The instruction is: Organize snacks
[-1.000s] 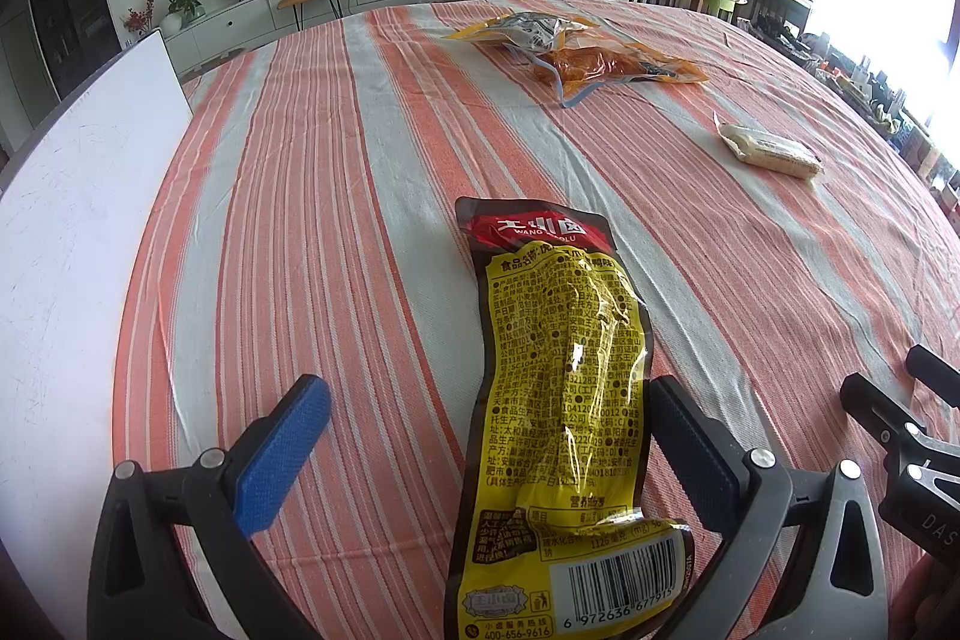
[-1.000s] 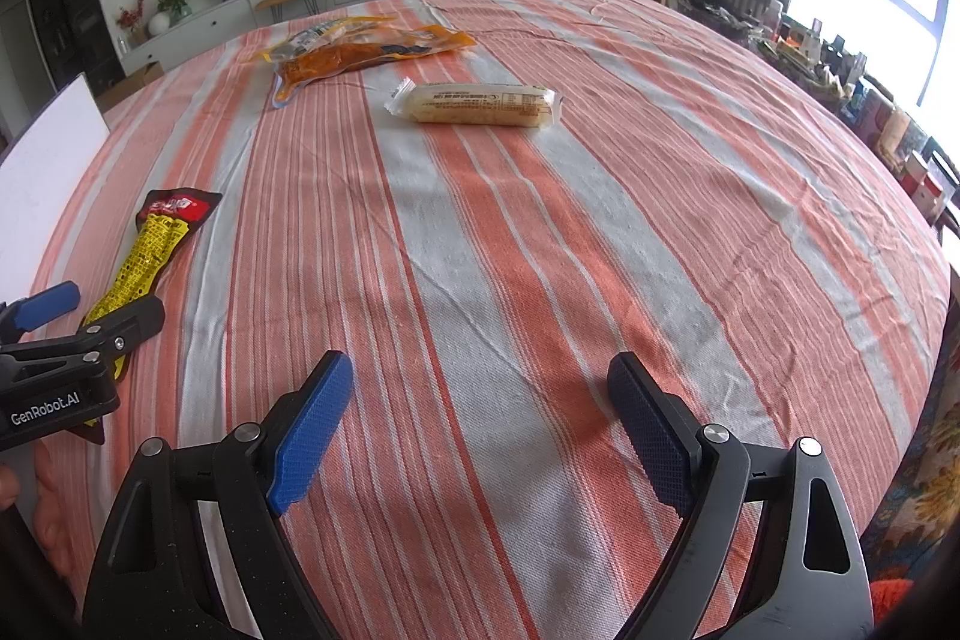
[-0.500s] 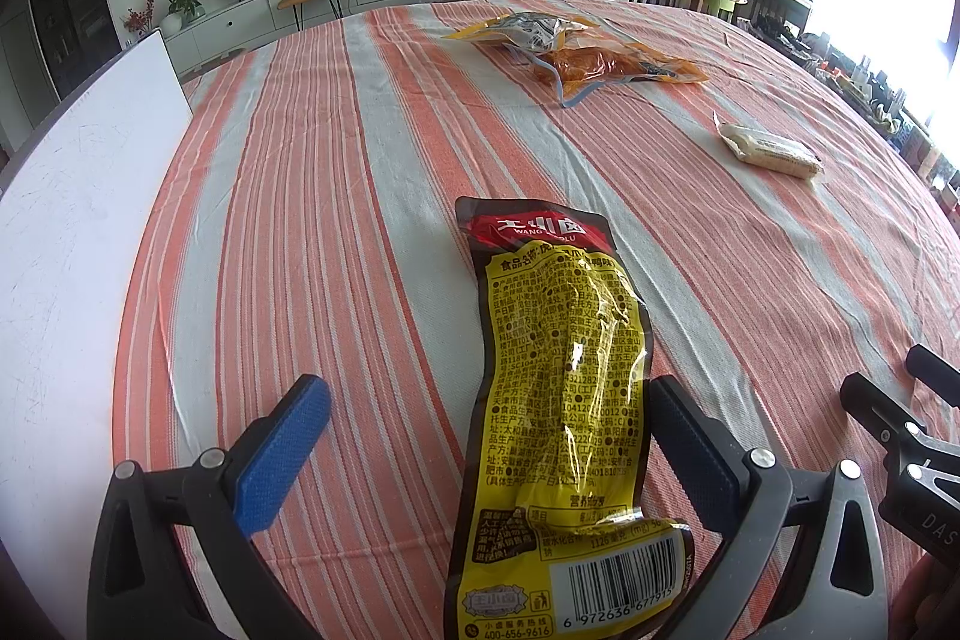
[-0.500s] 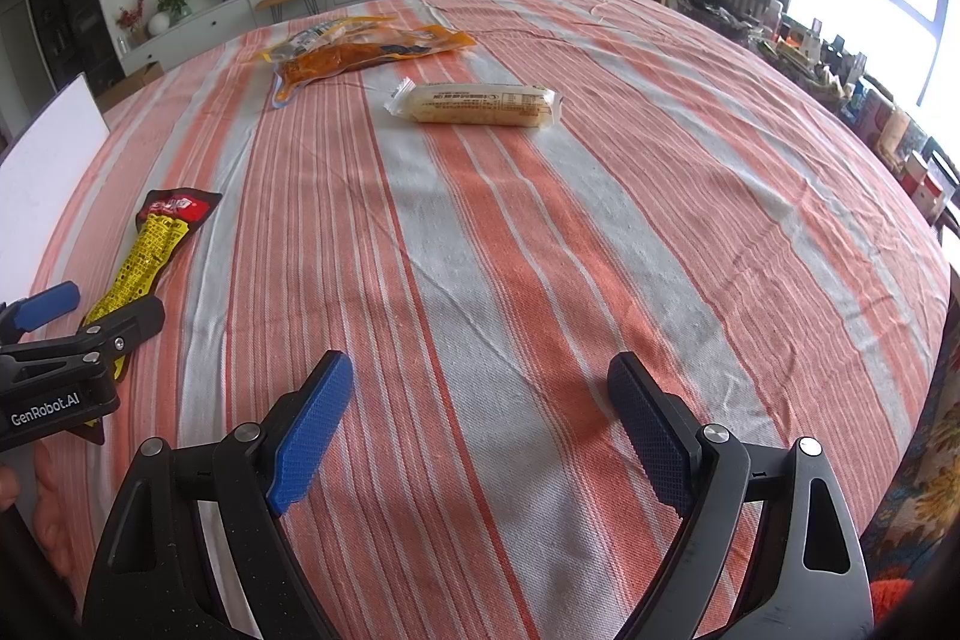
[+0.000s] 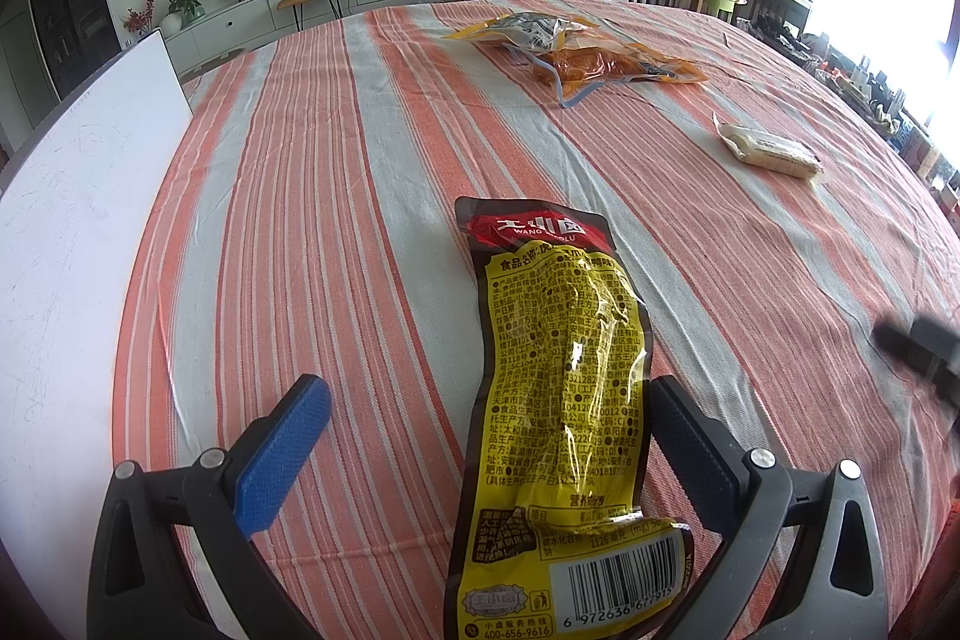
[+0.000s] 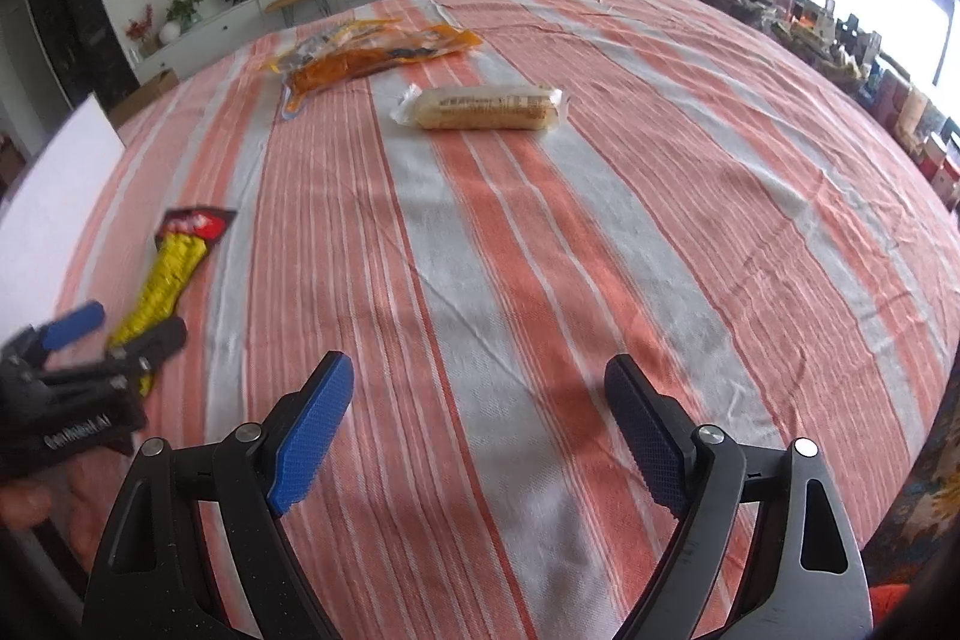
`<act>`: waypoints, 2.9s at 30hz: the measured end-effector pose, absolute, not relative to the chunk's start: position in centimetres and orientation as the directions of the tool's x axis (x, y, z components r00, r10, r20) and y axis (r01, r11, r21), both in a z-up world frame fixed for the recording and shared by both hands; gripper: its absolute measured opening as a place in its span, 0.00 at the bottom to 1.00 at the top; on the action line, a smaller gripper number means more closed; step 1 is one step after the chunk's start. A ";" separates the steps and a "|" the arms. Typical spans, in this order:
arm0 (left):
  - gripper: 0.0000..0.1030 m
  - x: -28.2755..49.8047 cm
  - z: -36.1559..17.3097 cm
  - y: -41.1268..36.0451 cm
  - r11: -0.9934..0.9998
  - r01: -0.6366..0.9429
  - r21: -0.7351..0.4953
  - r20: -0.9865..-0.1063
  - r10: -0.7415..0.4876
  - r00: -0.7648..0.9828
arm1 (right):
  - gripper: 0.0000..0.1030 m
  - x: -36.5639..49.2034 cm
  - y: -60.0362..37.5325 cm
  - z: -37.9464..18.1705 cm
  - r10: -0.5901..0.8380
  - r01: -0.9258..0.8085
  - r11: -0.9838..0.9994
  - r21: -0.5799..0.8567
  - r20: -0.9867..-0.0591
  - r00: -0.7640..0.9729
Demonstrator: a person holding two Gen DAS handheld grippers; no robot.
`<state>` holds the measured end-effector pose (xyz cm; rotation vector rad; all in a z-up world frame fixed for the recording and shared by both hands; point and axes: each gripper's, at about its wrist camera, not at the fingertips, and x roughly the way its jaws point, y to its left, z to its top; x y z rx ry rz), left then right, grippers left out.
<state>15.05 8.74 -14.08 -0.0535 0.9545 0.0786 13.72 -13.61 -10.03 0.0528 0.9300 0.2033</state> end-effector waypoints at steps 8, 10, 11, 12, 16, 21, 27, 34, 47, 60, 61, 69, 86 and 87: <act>1.00 15.0 -14.1 8.7 0.996 -0.091 -0.011 -0.817 0.043 0.575 | 0.85 27.2 -15.2 -5.4 0.379 -0.293 0.922 0.253 -0.745 0.549; 1.00 15.1 -14.1 8.7 0.996 -0.091 -0.011 -0.817 0.043 0.576 | 0.85 30.2 -14.6 -5.9 0.386 -0.351 0.910 0.222 -0.763 0.519; 1.00 15.0 -14.1 8.7 0.996 -0.091 -0.011 -0.817 0.043 0.576 | 0.85 31.4 -14.2 -6.5 0.385 -0.376 0.904 0.206 -0.778 0.498; 1.00 15.1 -14.1 8.7 0.996 -0.091 -0.011 -0.817 0.043 0.576 | 0.85 32.7 -13.7 -7.4 0.393 -0.402 0.891 0.211 -0.800 0.453; 1.00 15.1 -14.1 8.7 0.996 -0.091 -0.011 -0.817 0.043 0.576 | 0.85 33.7 -12.1 -10.4 0.400 -0.495 0.839 0.225 -0.872 0.281; 1.00 15.1 -14.1 8.7 0.996 -0.090 -0.011 -0.817 0.043 0.575 | 0.84 30.4 -9.5 -10.8 0.352 -0.613 0.777 0.144 -0.907 0.233; 0.88 15.1 -13.7 8.6 0.998 -0.054 -0.017 -0.824 0.017 0.567 | 0.30 29.3 -7.3 -10.6 0.222 -0.563 0.826 0.008 -0.924 0.312; 0.49 13.4 -12.4 9.1 0.991 -0.030 -0.131 -0.820 -0.091 0.565 | 0.30 26.0 -10.8 -9.7 0.443 -0.355 0.874 0.332 -0.846 0.298; 0.50 2.3 2.2 18.7 0.896 -0.035 -0.442 -0.604 -0.268 0.751 | 0.30 13.6 -8.5 -0.9 0.722 -0.426 0.689 0.586 -0.604 0.337; 0.89 -9.2 -0.9 37.1 0.761 -0.629 -0.159 -0.767 0.306 0.564 | 0.64 2.2 15.2 6.5 0.833 -0.792 0.339 0.507 -0.553 0.003; 0.90 -9.8 -1.4 37.6 0.739 -0.649 -0.182 -0.764 0.310 0.566 | 0.71 1.6 15.9 5.9 0.821 -0.795 0.342 0.501 -0.572 -0.008; 0.90 -8.9 -1.7 36.1 0.729 -0.624 -0.282 -0.696 0.293 0.656 | 0.70 4.3 9.6 0.2 0.665 -0.727 0.616 0.303 -0.695 0.274; 0.94 5.5 1.3 10.3 0.962 -0.012 -0.272 -0.714 -0.194 0.672 | 0.70 13.1 -11.6 -9.5 0.049 -0.117 0.992 -0.037 -0.751 0.659; 0.94 6.3 0.7 8.9 0.967 -0.001 -0.255 -0.728 -0.192 0.658 | 0.70 13.3 -11.9 -9.7 0.035 -0.102 0.994 -0.044 -0.750 0.661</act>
